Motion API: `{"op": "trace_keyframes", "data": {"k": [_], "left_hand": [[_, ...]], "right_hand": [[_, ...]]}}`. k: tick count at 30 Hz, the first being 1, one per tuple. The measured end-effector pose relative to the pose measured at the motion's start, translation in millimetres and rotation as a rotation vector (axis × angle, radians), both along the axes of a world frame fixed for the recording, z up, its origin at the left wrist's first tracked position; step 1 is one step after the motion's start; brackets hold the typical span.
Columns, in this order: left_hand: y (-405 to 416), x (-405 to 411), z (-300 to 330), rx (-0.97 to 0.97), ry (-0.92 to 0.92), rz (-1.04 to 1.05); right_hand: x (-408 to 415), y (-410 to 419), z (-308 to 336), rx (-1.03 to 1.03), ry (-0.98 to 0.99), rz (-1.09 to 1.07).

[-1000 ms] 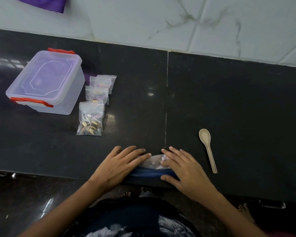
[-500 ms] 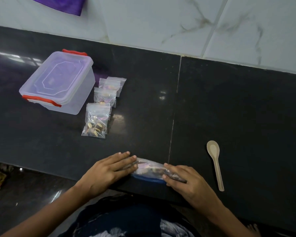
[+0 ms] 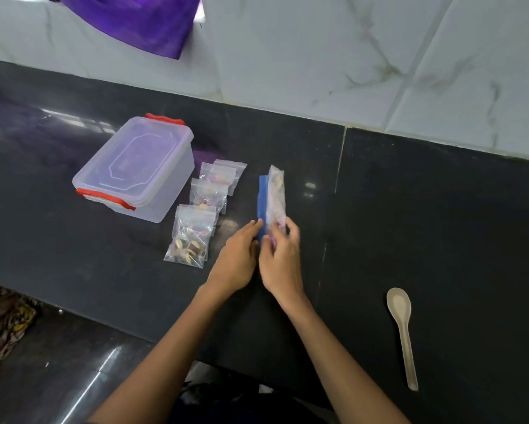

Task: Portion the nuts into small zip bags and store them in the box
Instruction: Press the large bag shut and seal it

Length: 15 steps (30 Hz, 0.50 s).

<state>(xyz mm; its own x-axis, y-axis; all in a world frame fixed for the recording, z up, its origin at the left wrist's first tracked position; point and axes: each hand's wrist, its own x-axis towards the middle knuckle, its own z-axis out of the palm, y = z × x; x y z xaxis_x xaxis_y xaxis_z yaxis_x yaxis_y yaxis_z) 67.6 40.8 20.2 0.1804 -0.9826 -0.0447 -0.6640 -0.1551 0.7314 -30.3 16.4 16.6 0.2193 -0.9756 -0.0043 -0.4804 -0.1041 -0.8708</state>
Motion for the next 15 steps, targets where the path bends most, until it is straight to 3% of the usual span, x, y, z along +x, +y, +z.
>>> {"op": "trace_keyframes", "data": {"k": [3,7,11,15], "left_hand": [[-10,11,10,-0.047,0.021,0.007],[-14,22,8,-0.028,0.031,0.015],[-12,26,8,-0.031,0.088,0.006],[-10,30,6,0.005,0.149,0.02]], "right_hand": [[14,-16,9,0.229,0.056,0.283],[14,-29,15,0.343,0.128,0.402],[9,-38,13,0.308,0.166,0.411],[12,-42,10,0.162,0.084,0.198]]}}
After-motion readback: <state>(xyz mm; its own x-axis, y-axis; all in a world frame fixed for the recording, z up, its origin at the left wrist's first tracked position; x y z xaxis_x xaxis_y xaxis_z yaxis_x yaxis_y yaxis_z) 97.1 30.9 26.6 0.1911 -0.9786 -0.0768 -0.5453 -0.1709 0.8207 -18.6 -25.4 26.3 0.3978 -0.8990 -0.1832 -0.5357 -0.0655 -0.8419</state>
